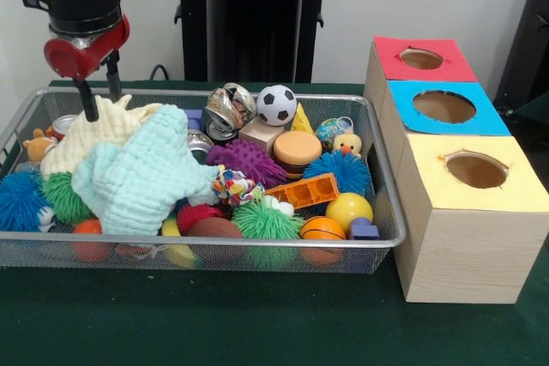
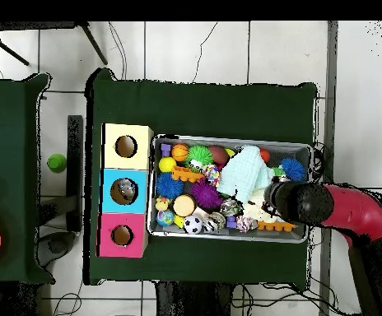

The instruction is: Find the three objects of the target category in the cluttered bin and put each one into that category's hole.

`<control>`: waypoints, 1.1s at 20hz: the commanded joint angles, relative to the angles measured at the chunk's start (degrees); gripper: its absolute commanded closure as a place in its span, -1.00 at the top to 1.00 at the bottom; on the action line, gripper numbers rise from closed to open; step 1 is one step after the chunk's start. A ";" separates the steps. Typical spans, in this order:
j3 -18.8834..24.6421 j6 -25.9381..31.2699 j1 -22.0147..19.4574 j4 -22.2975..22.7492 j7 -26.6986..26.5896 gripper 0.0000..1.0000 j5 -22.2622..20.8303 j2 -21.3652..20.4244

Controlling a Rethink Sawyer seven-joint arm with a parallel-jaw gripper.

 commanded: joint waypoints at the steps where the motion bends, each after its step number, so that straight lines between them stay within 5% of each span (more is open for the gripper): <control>1: 1.18 -2.93 0.32 1.79 0.32 1.00 -5.20 6.03; 17: 0.51 -2.72 1.63 0.01 1.77 1.00 -9.90 5.97; 18: 0.46 -2.82 1.70 0.02 1.99 -1.00 -10.15 5.96; 22: 0.54 -2.85 1.57 0.00 2.01 -1.00 -10.28 5.96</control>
